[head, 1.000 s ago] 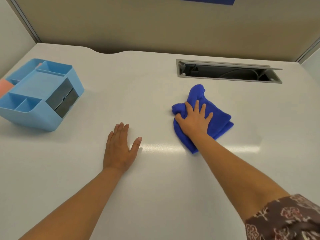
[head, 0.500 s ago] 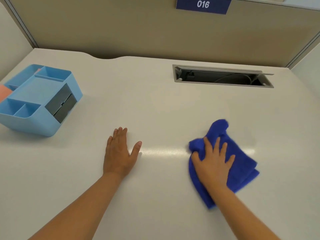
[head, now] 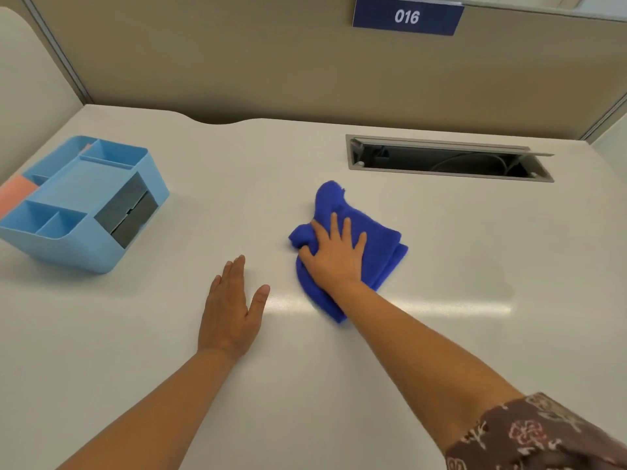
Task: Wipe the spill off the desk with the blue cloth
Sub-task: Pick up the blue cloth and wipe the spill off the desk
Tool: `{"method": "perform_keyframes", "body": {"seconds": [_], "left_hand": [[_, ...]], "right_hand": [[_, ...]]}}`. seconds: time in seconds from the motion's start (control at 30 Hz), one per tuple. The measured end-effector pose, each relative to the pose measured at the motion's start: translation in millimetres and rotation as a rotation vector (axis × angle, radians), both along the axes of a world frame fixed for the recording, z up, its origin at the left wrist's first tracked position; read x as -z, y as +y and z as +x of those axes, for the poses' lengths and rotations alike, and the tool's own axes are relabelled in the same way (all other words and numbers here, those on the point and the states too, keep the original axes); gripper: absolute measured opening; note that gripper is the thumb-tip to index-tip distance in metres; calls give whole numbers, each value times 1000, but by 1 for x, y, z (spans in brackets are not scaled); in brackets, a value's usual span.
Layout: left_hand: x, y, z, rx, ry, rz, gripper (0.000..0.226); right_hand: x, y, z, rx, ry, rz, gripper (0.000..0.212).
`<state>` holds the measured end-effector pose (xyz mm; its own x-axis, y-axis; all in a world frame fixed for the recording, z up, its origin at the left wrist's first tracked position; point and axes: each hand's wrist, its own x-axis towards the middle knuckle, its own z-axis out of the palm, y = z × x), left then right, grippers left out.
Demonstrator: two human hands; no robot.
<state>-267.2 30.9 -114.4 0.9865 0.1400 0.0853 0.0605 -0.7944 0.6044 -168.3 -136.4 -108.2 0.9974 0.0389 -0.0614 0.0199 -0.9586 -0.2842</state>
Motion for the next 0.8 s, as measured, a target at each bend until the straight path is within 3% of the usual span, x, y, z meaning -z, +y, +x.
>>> {"method": "perform_keyframes", "body": {"seconds": [0.2,0.47,0.67,0.8], "left_hand": [[2,0,1,-20,-1,-22,64],[-2,-3,-1,-24,4,-21,69],[-2,-2,-2,-6,-3,-16,70],[-2,-1,2,30,-6,43,78]], "right_hand": [[-1,-97,29,290,-5,-59,60],[1,-136,-52,469,-20,-68,60],[8,-63,-140,216,-16,-77,65],[11,-16,-137,-51,-21,-44,64]]}}
